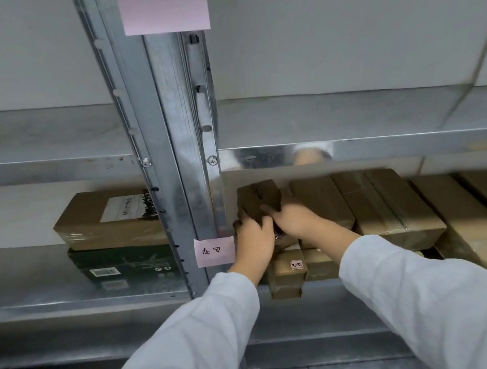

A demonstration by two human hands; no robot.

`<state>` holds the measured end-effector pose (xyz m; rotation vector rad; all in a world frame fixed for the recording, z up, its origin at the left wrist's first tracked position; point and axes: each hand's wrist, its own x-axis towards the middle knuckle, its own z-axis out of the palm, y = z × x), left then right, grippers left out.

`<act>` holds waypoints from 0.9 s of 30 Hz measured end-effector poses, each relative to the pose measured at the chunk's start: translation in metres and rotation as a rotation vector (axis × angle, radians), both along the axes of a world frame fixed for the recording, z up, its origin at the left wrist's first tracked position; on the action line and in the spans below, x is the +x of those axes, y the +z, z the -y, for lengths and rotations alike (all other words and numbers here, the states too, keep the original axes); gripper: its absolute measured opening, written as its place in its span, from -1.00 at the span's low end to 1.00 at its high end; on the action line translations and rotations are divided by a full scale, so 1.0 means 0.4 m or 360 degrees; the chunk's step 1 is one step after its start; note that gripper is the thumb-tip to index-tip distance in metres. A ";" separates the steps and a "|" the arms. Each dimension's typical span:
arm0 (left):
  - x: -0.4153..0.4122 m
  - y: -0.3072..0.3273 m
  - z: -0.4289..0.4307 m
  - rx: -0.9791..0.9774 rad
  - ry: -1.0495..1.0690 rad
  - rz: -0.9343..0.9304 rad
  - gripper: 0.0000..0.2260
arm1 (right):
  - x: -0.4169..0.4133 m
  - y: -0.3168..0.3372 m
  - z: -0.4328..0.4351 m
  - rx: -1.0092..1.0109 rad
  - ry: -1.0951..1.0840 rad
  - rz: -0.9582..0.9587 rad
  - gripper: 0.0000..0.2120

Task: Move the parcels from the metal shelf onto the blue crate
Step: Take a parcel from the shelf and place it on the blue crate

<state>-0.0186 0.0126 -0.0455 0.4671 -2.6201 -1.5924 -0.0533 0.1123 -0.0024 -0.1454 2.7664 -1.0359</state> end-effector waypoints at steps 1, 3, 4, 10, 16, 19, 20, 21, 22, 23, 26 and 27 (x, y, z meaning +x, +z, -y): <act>0.010 0.012 -0.004 -0.0044 0.0012 -0.0013 -0.56 | 0.009 0.008 -0.004 -0.0029 0.0006 0.0015 -0.51; 0.040 0.039 -0.016 -0.0113 0.0039 -0.0004 -0.54 | 0.034 0.027 -0.019 -0.0045 0.0043 0.0054 -0.48; 0.058 0.052 -0.023 -0.0116 0.0051 -0.0011 -0.52 | 0.047 0.039 -0.028 -0.0066 0.0069 0.0052 -0.49; 0.179 0.133 -0.084 -0.0061 0.0116 -0.0203 -0.48 | 0.157 0.105 -0.108 -0.0269 0.0106 0.0018 -0.26; 0.312 0.169 -0.206 -0.0121 0.0174 -0.0194 -0.49 | 0.279 0.112 -0.235 -0.0435 0.0101 0.0038 -0.39; 0.385 0.164 -0.272 0.0052 0.0179 -0.0230 -0.50 | 0.350 0.110 -0.298 -0.0485 0.0111 -0.0016 -0.40; 0.408 0.161 -0.292 0.0073 0.0187 -0.0247 -0.51 | 0.372 0.111 -0.318 -0.0506 0.0119 -0.0038 -0.41; 0.435 0.158 -0.313 0.0086 0.0198 -0.0260 -0.51 | 0.397 0.111 -0.339 -0.0530 0.0119 -0.0059 -0.44; 0.456 0.155 -0.329 0.0112 0.0213 -0.0262 -0.52 | 0.418 0.112 -0.356 -0.0555 0.0108 -0.0081 -0.51; 0.473 0.155 -0.342 0.0156 0.0216 -0.0241 -0.52 | 0.435 0.114 -0.370 -0.0582 0.0106 -0.0088 -0.58; 0.554 0.153 -0.391 0.0254 0.0171 -0.0151 -0.46 | 0.499 0.111 -0.426 -0.0695 0.0178 0.0000 -0.72; 0.577 0.153 -0.401 0.0246 0.0142 -0.0151 -0.43 | 0.515 0.110 -0.441 -0.0741 0.0197 0.0024 -0.74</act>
